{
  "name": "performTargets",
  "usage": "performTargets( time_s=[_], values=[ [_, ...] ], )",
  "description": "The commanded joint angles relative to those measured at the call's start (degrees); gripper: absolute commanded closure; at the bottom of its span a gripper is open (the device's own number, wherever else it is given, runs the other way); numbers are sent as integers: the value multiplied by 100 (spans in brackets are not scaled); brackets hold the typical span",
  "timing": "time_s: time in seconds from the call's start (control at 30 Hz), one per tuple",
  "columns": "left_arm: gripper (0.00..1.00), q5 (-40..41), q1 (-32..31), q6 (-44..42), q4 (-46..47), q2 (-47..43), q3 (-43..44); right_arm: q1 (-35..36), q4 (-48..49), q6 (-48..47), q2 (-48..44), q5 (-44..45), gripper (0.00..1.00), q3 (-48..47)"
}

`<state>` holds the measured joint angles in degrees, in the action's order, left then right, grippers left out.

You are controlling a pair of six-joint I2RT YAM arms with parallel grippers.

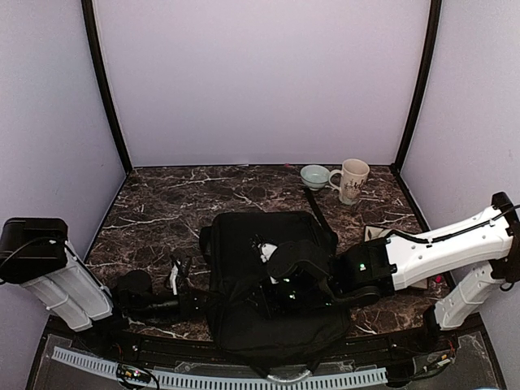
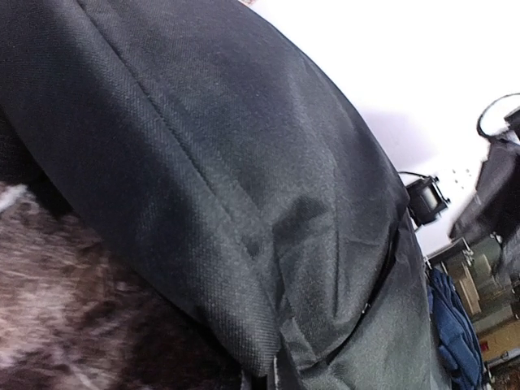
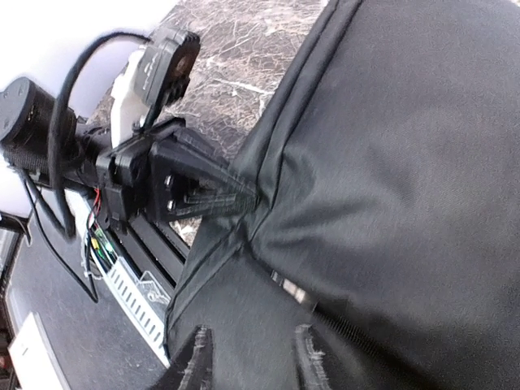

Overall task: Pack the student bag
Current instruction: Adjust the student bag at the center of the board.

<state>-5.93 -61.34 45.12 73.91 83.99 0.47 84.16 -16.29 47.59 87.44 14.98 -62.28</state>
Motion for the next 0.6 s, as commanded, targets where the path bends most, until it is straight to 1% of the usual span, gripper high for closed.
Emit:
performTargets(
  time_s=[0.0, 0.1, 0.2, 0.3, 0.37, 0.47, 0.57],
  values=[
    [100, -552, -497, -246, 1725, 819, -147, -125, -30, 308, -132, -190, 59, 91],
    [100, -450, -713, -181, 2542, 1552, -65, -152, -480, 501, 92, -303, 56, -124],
    [100, -308, -791, -110, 2576, 1907, 114, -163, -793, 738, 156, -456, 55, -168],
    [100, -172, -844, -111, 2571, 1924, 123, -167, -599, 982, -56, -846, 52, 189],
    [100, -71, -844, -116, 2406, 1789, 116, -179, -519, 1083, -146, -1078, 51, 339],
    [100, 90, -872, -200, 1568, 1424, 256, -163, -580, 1176, -234, -1179, 51, 428],
    [100, 272, -946, -266, 965, 1079, 389, -172, -380, 1208, -292, -1359, 50, 585]
  ],
)
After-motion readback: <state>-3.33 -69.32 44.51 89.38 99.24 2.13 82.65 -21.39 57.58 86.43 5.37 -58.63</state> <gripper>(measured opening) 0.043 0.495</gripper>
